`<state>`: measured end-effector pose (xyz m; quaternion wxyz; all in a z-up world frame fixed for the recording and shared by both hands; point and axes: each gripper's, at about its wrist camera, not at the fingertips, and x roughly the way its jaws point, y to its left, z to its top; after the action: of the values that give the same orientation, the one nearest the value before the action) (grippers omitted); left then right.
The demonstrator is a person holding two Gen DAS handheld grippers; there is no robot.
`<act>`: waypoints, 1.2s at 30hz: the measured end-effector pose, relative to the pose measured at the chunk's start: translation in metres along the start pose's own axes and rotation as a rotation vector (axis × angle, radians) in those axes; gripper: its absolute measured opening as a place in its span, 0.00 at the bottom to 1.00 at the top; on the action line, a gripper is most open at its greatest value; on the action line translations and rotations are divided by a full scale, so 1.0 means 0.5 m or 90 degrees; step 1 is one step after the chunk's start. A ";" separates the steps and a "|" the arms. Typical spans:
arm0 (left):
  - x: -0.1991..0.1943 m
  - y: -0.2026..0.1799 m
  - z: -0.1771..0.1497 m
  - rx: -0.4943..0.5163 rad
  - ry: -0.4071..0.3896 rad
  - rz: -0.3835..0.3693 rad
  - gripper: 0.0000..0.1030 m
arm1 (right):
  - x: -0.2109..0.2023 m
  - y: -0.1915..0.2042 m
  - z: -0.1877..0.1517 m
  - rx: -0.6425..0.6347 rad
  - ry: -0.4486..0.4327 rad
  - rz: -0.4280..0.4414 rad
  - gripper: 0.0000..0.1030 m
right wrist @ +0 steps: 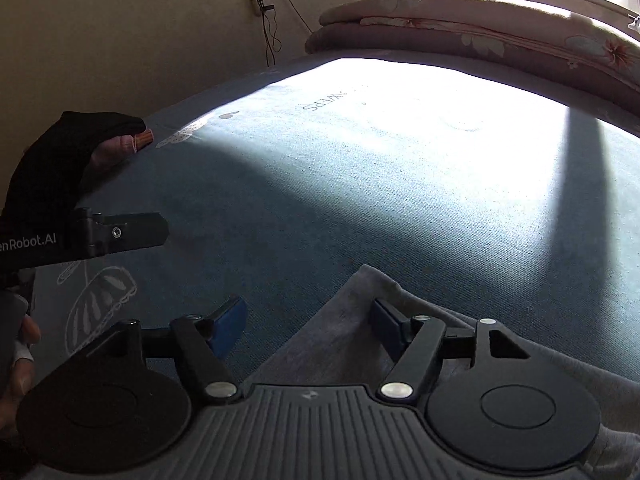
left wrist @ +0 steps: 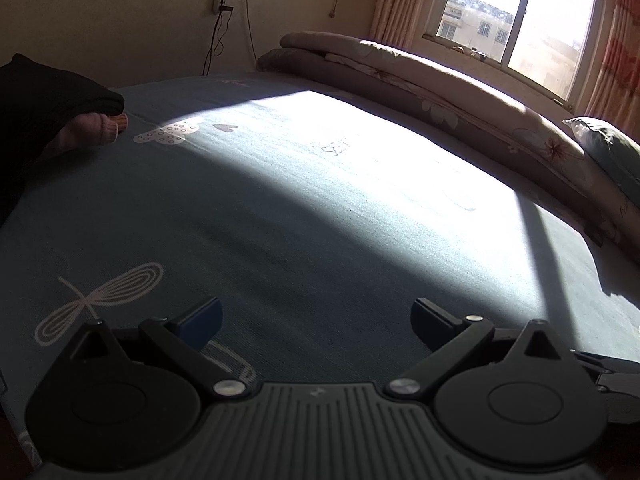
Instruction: Fold clothes
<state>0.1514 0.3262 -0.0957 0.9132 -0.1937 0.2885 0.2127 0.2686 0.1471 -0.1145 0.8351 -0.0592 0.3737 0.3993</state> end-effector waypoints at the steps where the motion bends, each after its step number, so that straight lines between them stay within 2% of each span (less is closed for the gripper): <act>1: 0.003 0.000 0.000 -0.002 0.003 0.000 0.98 | -0.012 0.004 0.007 0.002 0.006 -0.007 0.71; 4: 0.007 -0.008 -0.002 0.008 0.010 -0.002 0.98 | -0.079 0.008 0.009 -0.014 -0.023 -0.022 0.72; 7: 0.006 -0.024 -0.005 0.031 0.006 0.000 0.98 | -0.126 -0.010 -0.007 0.004 -0.028 -0.045 0.75; 12: 0.011 -0.037 -0.009 0.033 0.016 -0.013 0.98 | -0.083 -0.057 -0.058 0.068 0.030 -0.062 0.75; 16: 0.014 -0.048 -0.012 0.040 0.020 -0.013 0.98 | -0.136 -0.053 -0.050 0.091 0.002 -0.055 0.75; 20: 0.017 -0.063 -0.015 0.055 0.027 -0.017 0.98 | -0.236 -0.054 -0.057 0.079 -0.051 -0.069 0.78; 24: 0.020 -0.079 -0.019 0.075 0.033 -0.016 0.98 | -0.292 -0.063 -0.095 0.087 -0.049 -0.094 0.79; 27: 0.019 -0.086 -0.021 0.077 0.036 -0.022 0.98 | -0.290 -0.050 -0.134 0.066 -0.032 -0.123 0.79; 31: 0.018 -0.092 -0.022 0.081 0.036 -0.028 0.98 | -0.248 -0.038 -0.172 0.055 0.013 -0.136 0.80; 33: 0.018 -0.091 -0.024 0.082 0.038 -0.027 0.98 | -0.243 -0.030 -0.182 0.048 0.013 -0.147 0.81; 36: 0.018 -0.090 -0.024 0.080 0.039 -0.026 0.98 | -0.278 -0.021 -0.177 0.048 -0.012 -0.148 0.81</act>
<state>0.1752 0.2853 -0.0999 0.9184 -0.1484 0.3252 0.1695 0.1691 0.0185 -0.0865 0.8808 -0.0668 0.3714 0.2860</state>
